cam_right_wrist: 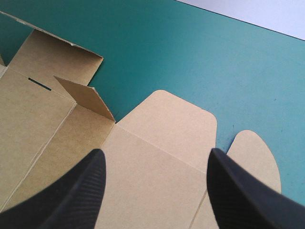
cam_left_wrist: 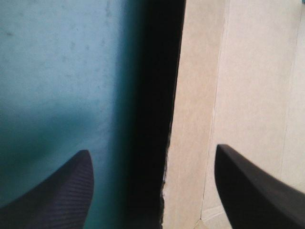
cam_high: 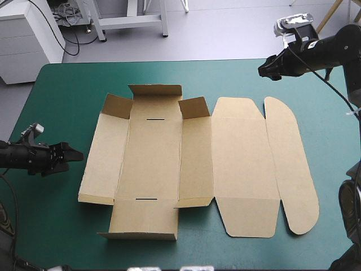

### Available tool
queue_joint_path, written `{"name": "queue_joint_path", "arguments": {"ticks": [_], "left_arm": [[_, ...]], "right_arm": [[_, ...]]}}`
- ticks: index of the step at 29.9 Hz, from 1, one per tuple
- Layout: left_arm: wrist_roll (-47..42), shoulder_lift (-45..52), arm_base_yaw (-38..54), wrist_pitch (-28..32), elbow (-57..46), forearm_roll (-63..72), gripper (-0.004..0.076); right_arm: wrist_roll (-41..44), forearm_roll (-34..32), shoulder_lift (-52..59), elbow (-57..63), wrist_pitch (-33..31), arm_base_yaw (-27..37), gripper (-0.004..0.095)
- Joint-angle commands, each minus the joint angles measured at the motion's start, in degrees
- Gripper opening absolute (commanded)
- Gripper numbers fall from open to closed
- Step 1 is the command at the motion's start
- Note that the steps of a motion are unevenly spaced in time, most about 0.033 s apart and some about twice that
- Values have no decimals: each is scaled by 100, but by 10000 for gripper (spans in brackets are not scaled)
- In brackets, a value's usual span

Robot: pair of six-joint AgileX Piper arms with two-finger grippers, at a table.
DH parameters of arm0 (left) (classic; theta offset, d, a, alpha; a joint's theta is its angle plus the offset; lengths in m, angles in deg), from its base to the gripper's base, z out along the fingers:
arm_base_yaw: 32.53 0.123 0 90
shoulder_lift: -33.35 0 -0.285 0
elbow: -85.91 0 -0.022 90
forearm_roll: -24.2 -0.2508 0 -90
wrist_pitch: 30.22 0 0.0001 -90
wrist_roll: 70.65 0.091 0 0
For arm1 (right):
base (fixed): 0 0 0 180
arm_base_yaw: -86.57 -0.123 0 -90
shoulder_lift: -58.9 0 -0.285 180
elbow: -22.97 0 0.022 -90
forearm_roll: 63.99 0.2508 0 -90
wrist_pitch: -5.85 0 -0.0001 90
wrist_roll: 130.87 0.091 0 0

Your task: Fold the box

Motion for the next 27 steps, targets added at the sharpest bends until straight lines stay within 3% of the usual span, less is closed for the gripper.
{"name": "queue_joint_path", "arguments": {"ticks": [1, 17, 23, 27], "left_arm": [[114, 15, -241, -368, -99, 382, 511], [103, -137, -1655, -579, -102, 365, 505], [103, -137, -1907, -466, -102, 368, 405], [103, -137, -1907, -383, -102, 401, 237]], "right_arm": [[-94, 162, 288, -115, 249, 51, 570], [-94, 162, 288, -115, 249, 51, 531], [-81, 162, 288, -115, 249, 51, 529], [-59, 162, 288, -115, 249, 51, 505]]}}
